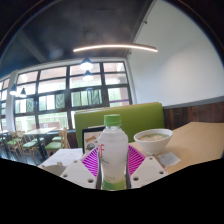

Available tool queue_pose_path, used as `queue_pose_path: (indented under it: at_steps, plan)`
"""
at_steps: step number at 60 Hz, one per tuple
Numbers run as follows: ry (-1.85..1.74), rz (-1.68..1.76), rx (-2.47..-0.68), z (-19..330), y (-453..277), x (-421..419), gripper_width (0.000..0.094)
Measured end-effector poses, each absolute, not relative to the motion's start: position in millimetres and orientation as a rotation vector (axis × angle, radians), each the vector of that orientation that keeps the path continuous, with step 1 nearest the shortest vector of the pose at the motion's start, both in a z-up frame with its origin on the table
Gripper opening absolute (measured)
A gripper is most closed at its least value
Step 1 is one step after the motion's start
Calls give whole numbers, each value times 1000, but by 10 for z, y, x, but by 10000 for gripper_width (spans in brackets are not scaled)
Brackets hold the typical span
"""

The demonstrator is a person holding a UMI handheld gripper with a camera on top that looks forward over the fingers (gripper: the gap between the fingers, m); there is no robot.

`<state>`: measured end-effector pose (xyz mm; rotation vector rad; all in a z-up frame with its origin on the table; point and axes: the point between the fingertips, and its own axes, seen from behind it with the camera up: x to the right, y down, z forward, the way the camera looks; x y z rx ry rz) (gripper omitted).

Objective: Pour water

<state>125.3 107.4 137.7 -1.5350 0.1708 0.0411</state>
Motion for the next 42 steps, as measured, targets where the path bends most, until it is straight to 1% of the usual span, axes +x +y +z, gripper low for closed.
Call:
queue_pose_path:
  at_steps: [5,7,8,10,14,15,16,23,24,29,32,38,40,42]
  plan:
    - [144,23,-1579,1247,1100,1192,331]
    - [135,14,-1585,955,1225,1337,329]
    - [127,4,-1596,911,1186,1312,338]
    - [114,-11,-1561,988,1156,1285,337]
    - [66,-58,-1569,990,1133,1222,334]
    - [69,-67,-1574,1125,1241,1180,335]
    - [74,-71,-1572,1019,1162,1184,335]
    - [89,-65,-1566,1066,1195,1192,336]
    - [90,-63,-1564,1017,1184,1216,336]
    - [91,-60,-1567,988,1163,1216,345]
    - [96,-59,-1577,1016,1190,1211,385]
    - [96,-78,-1621,1020,1112,1216,506]
    - [102,-89,-1650,999,1073,1236,563]
    - [102,-94,-1671,1003,1045,1251,658]
